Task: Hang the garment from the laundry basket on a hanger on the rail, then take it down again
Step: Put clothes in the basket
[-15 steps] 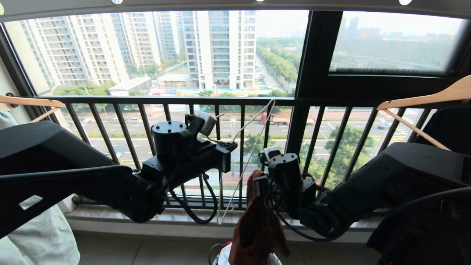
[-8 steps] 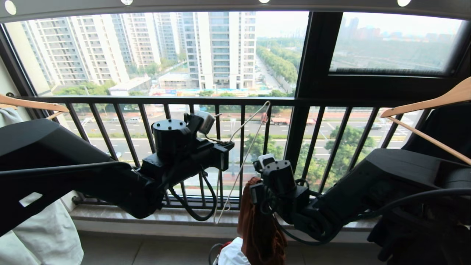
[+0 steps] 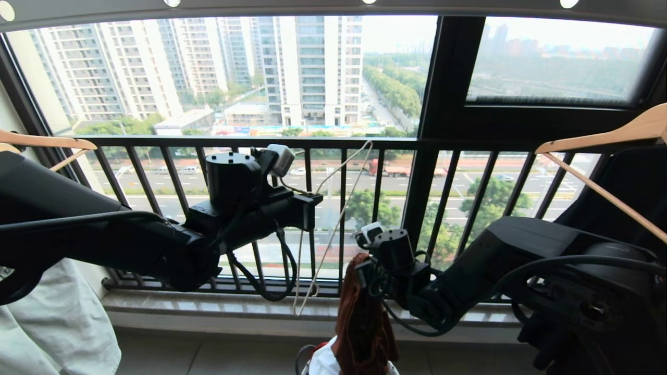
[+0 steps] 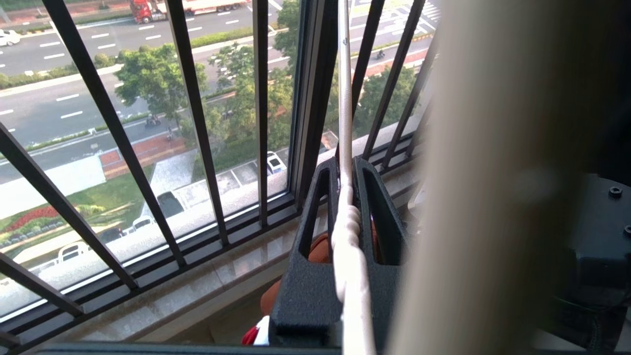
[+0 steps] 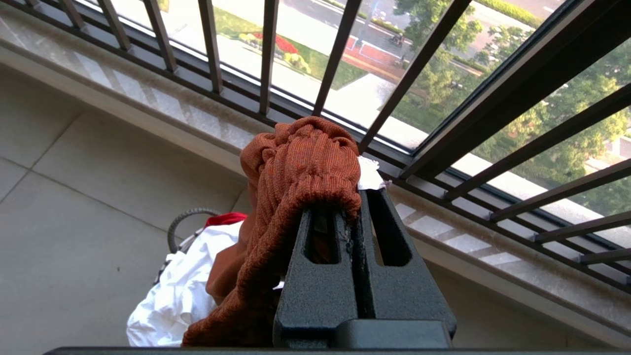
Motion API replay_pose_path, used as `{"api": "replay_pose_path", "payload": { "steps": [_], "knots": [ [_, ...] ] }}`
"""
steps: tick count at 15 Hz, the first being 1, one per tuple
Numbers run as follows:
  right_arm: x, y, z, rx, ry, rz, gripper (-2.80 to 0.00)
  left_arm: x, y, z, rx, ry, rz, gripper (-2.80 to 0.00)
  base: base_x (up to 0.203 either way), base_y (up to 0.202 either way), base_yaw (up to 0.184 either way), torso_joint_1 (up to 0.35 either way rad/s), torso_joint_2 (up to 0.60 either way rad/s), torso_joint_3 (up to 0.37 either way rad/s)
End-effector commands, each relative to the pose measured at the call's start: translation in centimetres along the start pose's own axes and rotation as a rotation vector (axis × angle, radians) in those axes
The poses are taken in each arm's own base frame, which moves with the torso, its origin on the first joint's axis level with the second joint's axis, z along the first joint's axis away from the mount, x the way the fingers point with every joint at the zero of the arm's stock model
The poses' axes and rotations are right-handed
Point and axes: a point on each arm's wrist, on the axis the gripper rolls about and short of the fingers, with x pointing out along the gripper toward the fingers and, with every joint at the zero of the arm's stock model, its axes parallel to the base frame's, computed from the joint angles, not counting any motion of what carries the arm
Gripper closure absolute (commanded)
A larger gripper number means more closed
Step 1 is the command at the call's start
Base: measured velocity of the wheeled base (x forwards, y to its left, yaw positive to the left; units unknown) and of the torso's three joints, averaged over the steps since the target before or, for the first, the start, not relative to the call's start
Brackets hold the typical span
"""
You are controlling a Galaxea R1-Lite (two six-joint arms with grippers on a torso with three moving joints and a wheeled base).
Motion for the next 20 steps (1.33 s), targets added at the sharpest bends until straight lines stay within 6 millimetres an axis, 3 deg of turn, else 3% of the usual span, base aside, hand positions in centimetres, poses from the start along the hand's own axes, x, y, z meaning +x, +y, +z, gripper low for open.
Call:
{"api": "replay_pose_path", "payload": {
  "steps": [1, 5, 13, 20],
  "knots": [
    [0.9, 0.3, -0.8, -0.04, 0.012, 0.001, 0.0, -1.2, 0.4, 2.0, -0.01, 0.002, 0.019, 0.0, 0.0, 0.0, 0.0, 0.0, 0.0, 0.0],
    [0.6, 0.4, -2.0, -0.079, 0.077, 0.009, 0.0, -3.0, 1.0, 4.1, -0.015, -0.009, 0.042, 0.0, 0.0, 0.0, 0.0, 0.0, 0.0, 0.0],
    [-0.4, 0.8, -2.7, -0.131, 0.206, 0.041, 0.0, -6.7, 2.9, 7.9, -0.078, 0.041, 0.056, 0.0, 0.0, 0.0, 0.0, 0.0, 0.0, 0.0],
    [-0.7, 1.1, -3.8, -0.151, 0.267, 0.073, 0.0, -7.0, 3.0, 8.0, -0.108, 0.06, 0.04, 0.0, 0.0, 0.0, 0.0, 0.0, 0.0, 0.0]
  ]
}}
